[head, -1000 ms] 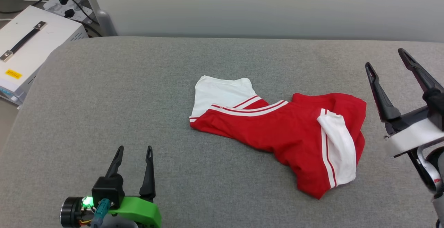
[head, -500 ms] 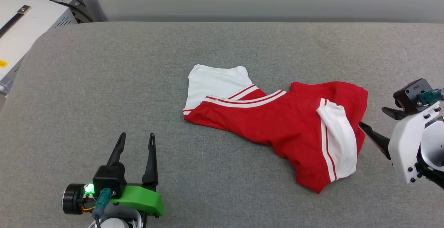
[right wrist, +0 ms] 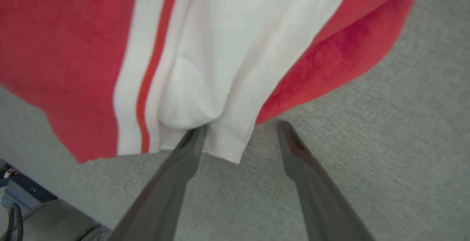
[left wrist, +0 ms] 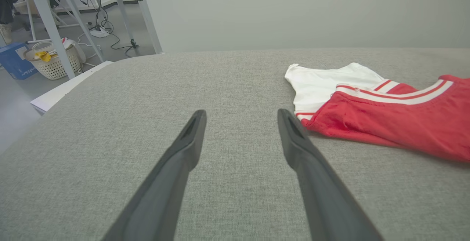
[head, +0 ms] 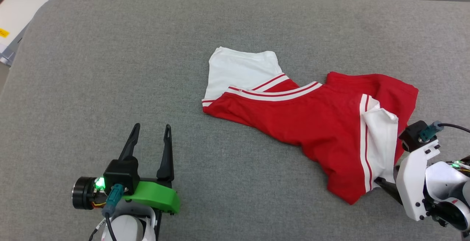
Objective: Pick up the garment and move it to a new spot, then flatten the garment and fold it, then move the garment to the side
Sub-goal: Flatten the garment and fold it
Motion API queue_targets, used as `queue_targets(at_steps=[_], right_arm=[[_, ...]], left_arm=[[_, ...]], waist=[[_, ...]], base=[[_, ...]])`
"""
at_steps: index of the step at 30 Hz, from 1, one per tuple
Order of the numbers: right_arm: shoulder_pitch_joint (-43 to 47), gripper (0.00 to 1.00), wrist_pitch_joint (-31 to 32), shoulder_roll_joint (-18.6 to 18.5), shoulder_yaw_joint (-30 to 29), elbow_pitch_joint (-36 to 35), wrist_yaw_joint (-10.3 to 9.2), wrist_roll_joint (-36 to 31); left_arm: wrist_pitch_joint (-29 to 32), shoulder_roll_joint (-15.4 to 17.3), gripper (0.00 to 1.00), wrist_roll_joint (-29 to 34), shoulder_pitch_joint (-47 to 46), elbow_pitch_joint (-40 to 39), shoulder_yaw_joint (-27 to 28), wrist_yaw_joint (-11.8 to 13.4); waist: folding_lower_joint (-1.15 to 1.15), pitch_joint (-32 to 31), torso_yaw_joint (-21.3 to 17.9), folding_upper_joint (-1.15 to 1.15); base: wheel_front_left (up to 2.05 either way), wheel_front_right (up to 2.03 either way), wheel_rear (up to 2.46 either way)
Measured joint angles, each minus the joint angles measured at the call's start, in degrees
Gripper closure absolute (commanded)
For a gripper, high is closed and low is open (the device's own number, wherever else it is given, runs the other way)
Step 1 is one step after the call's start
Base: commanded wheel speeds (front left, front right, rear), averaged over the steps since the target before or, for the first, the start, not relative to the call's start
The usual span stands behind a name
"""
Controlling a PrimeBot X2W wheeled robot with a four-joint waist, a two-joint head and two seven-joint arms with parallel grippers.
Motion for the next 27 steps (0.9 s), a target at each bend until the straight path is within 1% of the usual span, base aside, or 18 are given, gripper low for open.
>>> queue_targets(at_steps=[3,6,7,12,16,20,22,24,27], right_arm=[[0.37,0.00,-2.08,0.07,0.34,2.70,0.00,-0.02],[0.39,0.00,-4.99,0.16,1.27,3.31,-0.01,0.18],[0.41,1.00,-6.57,0.15,1.54,3.38,-0.01,0.18],[0.85,1.00,-13.07,0.42,2.24,2.60,-0.01,-1.27],[3.98,1.00,-16.08,0.53,-0.03,-0.81,0.00,-1.96],[5.65,1.00,-18.19,1.19,-5.03,-5.95,0.01,-2.18],[5.84,1.00,-19.16,2.34,-8.09,-8.13,0.01,-1.79],[6.03,1.00,-19.95,3.52,-10.90,-9.38,0.01,-1.21],[6.12,1.00,-21.24,4.49,-15.55,-9.48,0.01,-0.87]], left_arm=[[0.00,-0.07,0.00,0.01,-0.21,0.35,-0.03,0.00],[0.00,-0.12,0.00,0.01,-0.29,0.69,0.13,0.00],[0.01,-0.12,0.00,0.01,-0.29,0.78,0.20,0.00],[0.00,-0.21,0.00,0.02,-0.20,1.24,0.26,0.00],[0.00,-0.26,0.00,0.02,0.55,1.30,0.43,0.01],[0.00,-0.29,0.00,0.02,1.57,1.14,0.59,0.03],[0.00,-0.30,0.00,0.03,1.72,1.11,0.66,0.04],[0.00,-0.31,0.00,0.04,1.73,0.99,0.68,0.04],[0.00,-0.33,0.00,0.13,1.71,0.85,0.62,0.04]], waist=[[0.00,0.79,0.57,0.00],[0.00,0.98,0.73,0.00],[0.00,0.90,0.63,0.00],[0.00,-0.58,-0.11,0.00],[0.00,-2.39,-1.03,0.00],[0.00,-3.77,-2.52,0.00],[0.00,-4.26,-3.32,0.00],[0.00,-4.57,-3.96,0.00],[0.00,-4.54,-4.55,0.00]], base=[[0.00,0.00,0.00],[0.00,0.00,0.00],[0.00,0.00,0.00],[0.00,0.00,0.00],[0.00,0.00,0.00],[0.00,0.00,0.00],[0.00,0.00,0.00],[0.00,0.00,0.00],[0.00,0.00,0.00]])
